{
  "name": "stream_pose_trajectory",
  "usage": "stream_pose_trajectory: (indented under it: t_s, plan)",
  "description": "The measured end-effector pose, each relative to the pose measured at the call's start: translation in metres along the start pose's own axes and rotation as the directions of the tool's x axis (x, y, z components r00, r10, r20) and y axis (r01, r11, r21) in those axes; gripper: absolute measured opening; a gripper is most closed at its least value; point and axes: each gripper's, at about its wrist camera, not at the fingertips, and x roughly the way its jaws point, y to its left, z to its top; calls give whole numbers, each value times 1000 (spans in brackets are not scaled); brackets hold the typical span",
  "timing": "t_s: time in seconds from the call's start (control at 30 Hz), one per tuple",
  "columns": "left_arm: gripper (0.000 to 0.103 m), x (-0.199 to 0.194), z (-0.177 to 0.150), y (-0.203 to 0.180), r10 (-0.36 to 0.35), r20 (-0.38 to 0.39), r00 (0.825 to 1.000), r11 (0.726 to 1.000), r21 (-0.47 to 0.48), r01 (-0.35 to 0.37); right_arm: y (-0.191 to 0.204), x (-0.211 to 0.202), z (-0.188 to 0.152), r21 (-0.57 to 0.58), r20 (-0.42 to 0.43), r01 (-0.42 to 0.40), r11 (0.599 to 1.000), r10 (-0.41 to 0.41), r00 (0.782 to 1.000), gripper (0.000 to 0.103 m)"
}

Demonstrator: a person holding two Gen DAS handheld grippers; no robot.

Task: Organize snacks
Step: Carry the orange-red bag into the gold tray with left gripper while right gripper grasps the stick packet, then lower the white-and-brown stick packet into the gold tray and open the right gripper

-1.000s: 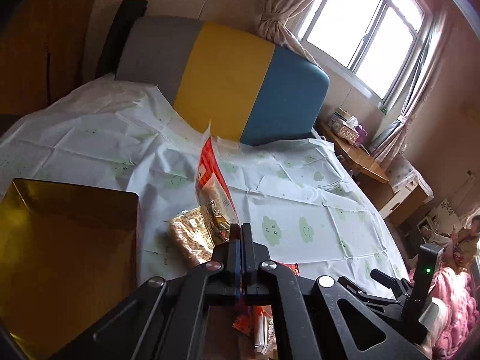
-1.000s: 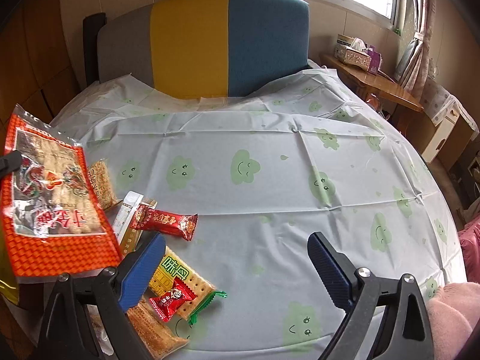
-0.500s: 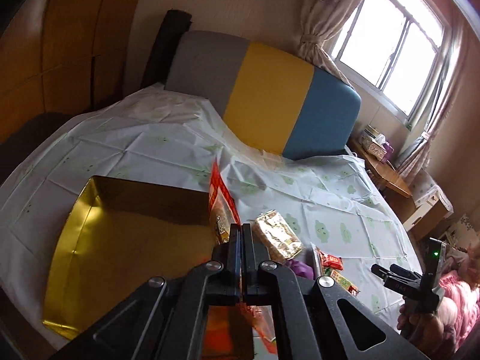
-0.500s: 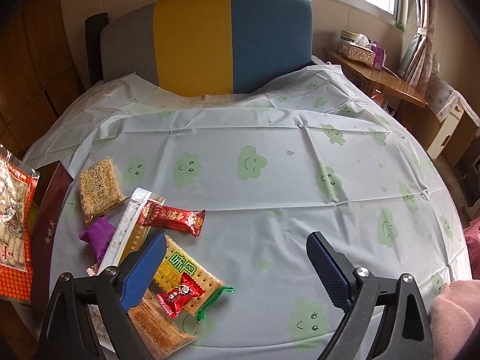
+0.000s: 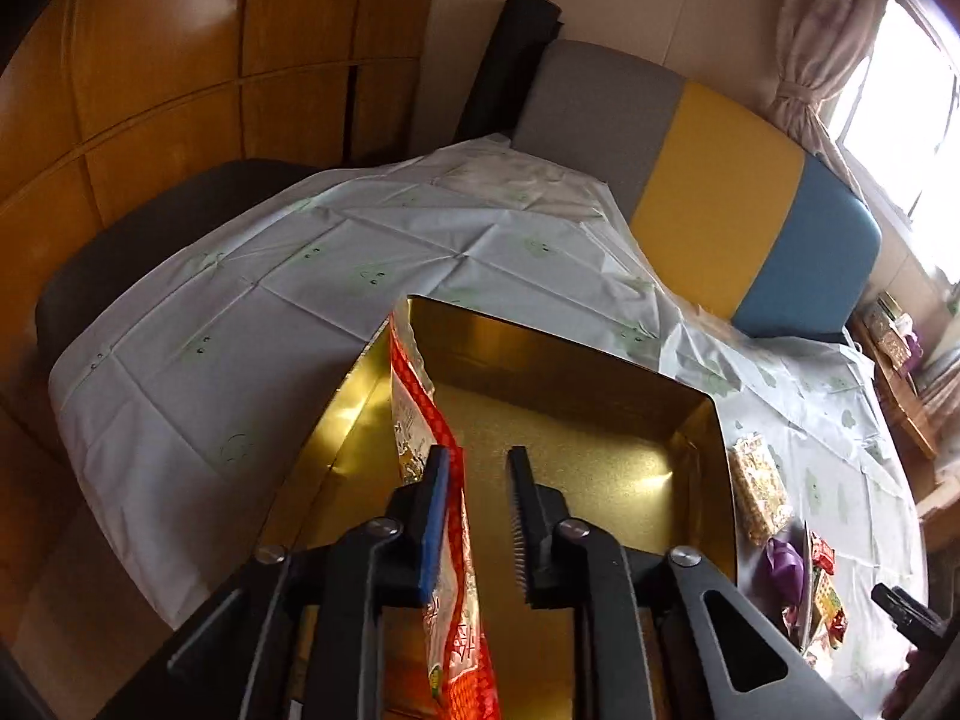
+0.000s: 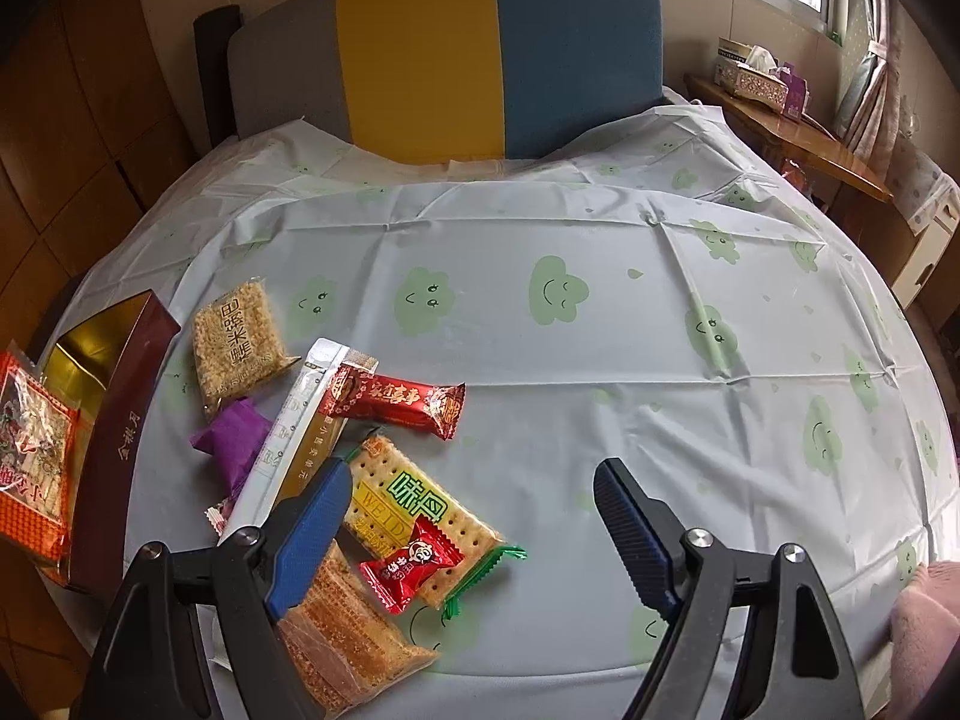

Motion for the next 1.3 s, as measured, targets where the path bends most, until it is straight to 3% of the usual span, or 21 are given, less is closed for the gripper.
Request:
stream_pose_trajectory:
  t_s: [0.07,0.17,0.4,0.5,0.67,0.8,0.97,1.13,1.3]
  plan:
    - [38,-6,-5,7,25,21,999,1000,-12,-25,3,0,-1,-10,0,-15,1000,15,1000,84]
    - [39,-12,-13,13,27,28,999,999,-18,-27,9,0,-1,-13,-3,-50,999,50,999,83]
    - [43,-14,-32,9,28,21,999,999,24,-29,29,8,-4,-11,-50,-128,992,127,991,57]
    - [43,-12,-42,3,22,6,1000,998,56,-22,38,12,-4,3,-69,-154,988,154,986,57]
    - [44,-17,-62,-11,-48,-12,999,992,120,49,54,29,-1,60,-110,-218,974,223,969,57]
    - [66,-22,-75,-26,-118,-39,992,978,170,123,61,53,2,106,-153,-214,971,229,961,58]
    - [66,-22,-86,-39,-161,-80,984,968,182,173,69,68,7,97,-162,-183,978,197,967,58]
    - [66,-23,-91,-46,-161,-80,984,967,189,173,80,74,13,44,-183,-149,988,154,971,59]
    - [66,-25,-95,-46,-160,-78,984,966,195,173,85,88,20,35,-261,-202,979,204,944,59]
